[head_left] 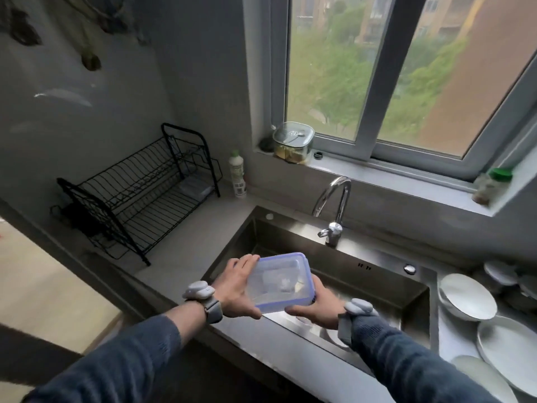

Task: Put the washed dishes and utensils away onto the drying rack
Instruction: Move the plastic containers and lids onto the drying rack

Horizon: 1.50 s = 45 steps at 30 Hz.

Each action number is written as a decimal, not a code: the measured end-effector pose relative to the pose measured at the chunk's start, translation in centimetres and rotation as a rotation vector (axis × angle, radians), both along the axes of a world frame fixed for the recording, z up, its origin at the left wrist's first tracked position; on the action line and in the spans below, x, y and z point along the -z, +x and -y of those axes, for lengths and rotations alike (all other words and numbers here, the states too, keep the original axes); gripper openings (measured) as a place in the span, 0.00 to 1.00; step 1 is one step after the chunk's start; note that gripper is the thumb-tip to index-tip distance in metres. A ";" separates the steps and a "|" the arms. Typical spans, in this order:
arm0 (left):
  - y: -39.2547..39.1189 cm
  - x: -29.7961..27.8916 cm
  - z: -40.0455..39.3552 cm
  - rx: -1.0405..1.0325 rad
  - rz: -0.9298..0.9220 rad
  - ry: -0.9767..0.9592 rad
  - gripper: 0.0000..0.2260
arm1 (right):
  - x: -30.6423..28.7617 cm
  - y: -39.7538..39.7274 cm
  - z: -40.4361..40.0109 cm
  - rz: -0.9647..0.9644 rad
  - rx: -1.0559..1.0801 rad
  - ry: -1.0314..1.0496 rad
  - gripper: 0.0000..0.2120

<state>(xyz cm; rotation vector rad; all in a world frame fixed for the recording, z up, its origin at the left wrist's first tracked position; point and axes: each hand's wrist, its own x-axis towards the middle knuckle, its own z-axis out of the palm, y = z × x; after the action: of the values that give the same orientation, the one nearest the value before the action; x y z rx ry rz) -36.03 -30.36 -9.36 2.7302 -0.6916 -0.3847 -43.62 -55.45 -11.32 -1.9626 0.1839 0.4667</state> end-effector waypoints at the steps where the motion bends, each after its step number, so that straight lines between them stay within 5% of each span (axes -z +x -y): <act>1: 0.7 -0.2 -1.3 -0.006 0.005 -0.001 0.59 | -0.1 1.1 -1.0 -0.041 0.006 0.038 0.40; 7: 3.8 -0.5 -7.7 -0.037 -0.053 0.050 0.59 | 0.3 6.1 -6.7 -0.309 0.147 0.217 0.23; 10: 5.1 -0.5 -8.6 -0.063 -0.090 0.028 0.58 | 0.8 7.8 -8.2 -0.341 0.248 0.275 0.24; 14: 5.4 0.4 -7.4 -0.440 -0.034 -0.143 0.46 | 0.4 10.4 -8.0 -0.331 0.376 0.369 0.27; 16: 4.9 0.6 -6.1 -0.686 -0.257 -0.324 0.41 | 0.0 11.8 -7.6 -0.318 0.403 0.387 0.24; 19: 5.0 1.4 -3.7 -0.697 -0.559 -0.519 0.16 | -0.5 13.3 -7.9 -0.340 0.373 0.385 0.25; 22: 5.9 1.6 -1.7 -0.695 -0.742 -0.674 0.25 | -0.1 14.3 -8.6 -0.358 0.345 0.397 0.28; 27: 8.0 1.3 0.0 -0.823 -0.941 -0.827 0.22 | -0.3 15.2 -10.0 -0.443 0.330 0.453 0.27; 31: 11.2 1.8 0.0 -0.894 -0.954 -0.984 0.24 | -0.7 17.2 -9.5 -0.390 0.299 0.421 0.26; 35: 15.7 2.9 -2.8 -1.079 -0.784 -1.123 0.25 | -1.6 18.4 -9.0 -0.304 0.336 0.379 0.09; 45: 27.9 6.3 -14.7 -1.380 -0.528 -1.082 0.25 | -0.5 21.5 -12.1 -0.322 0.405 0.328 0.04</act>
<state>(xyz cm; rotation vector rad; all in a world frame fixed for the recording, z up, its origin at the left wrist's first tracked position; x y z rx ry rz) -8.16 -15.64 -15.65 1.4015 0.8845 -0.2185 -22.15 -43.35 -10.79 -1.4724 0.6547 0.5047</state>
